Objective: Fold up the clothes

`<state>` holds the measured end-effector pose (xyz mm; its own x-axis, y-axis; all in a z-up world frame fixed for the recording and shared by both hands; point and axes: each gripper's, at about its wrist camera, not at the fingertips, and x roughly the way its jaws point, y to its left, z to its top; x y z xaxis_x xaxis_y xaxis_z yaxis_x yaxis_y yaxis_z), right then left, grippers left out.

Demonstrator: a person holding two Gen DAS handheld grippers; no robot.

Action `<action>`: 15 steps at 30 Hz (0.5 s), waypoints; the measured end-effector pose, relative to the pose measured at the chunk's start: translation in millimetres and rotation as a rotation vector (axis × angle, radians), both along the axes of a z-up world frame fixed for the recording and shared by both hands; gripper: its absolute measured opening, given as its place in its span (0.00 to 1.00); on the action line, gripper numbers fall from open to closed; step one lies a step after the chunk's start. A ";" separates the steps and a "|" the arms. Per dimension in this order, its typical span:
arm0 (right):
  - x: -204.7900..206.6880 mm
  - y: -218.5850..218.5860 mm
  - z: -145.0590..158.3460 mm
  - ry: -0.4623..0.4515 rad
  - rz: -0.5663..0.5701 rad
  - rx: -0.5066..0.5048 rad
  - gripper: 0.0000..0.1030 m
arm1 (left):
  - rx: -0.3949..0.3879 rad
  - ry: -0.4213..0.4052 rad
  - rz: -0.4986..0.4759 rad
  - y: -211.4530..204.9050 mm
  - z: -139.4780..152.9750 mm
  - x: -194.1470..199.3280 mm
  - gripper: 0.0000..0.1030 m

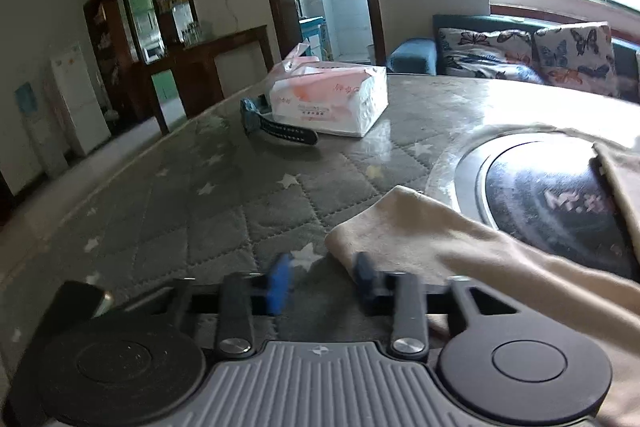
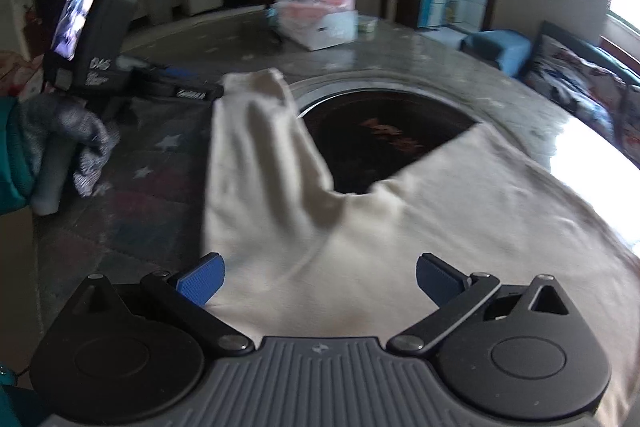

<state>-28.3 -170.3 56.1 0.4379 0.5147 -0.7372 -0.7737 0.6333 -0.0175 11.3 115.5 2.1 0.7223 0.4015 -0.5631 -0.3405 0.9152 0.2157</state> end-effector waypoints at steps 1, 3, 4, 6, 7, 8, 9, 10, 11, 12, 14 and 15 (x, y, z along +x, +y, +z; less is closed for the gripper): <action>-0.7 2.8 -2.6 0.007 0.007 -0.003 1.00 | 0.002 0.001 0.009 1.7 0.0 -0.2 0.19; -2.4 3.6 -5.5 0.016 0.008 -0.006 1.00 | 0.002 -0.001 0.028 5.5 0.6 -0.6 0.19; -3.3 2.6 -5.7 0.018 0.007 -0.004 1.00 | -0.014 -0.001 0.031 7.1 2.3 -2.4 0.20; -5.7 -4.6 -1.3 0.007 -0.007 0.006 1.00 | -0.049 -0.002 0.035 10.2 6.4 -6.4 0.22; -6.5 -9.2 1.3 0.001 -0.018 0.012 1.00 | -0.073 -0.007 0.022 8.9 9.8 -9.9 0.24; -6.3 -14.7 3.6 -0.003 -0.034 0.015 1.00 | -0.092 -0.016 0.005 5.2 14.4 -14.2 0.30; -5.6 -20.8 5.1 -0.006 -0.051 0.015 1.00 | -0.110 -0.029 -0.019 -0.7 19.4 -19.1 0.41; -4.8 -26.9 6.1 -0.008 -0.069 0.014 1.00 | -0.131 -0.047 -0.051 -8.2 24.8 -24.8 0.44; -3.8 -32.4 5.7 -0.009 -0.088 0.008 1.00 | -0.160 -0.063 -0.099 -16.1 29.1 -30.0 0.45; -2.7 -38.0 5.3 -0.009 -0.106 0.002 1.00 | -0.191 -0.079 -0.150 -24.0 33.1 -35.0 0.45; -1.1 -47.5 3.6 -0.005 -0.140 -0.006 1.00 | -0.246 -0.079 -0.264 -42.6 35.5 -39.4 0.45; 0.1 -54.1 1.8 0.001 -0.160 -0.009 1.00 | -0.257 -0.074 -0.311 -52.2 34.8 -39.9 0.45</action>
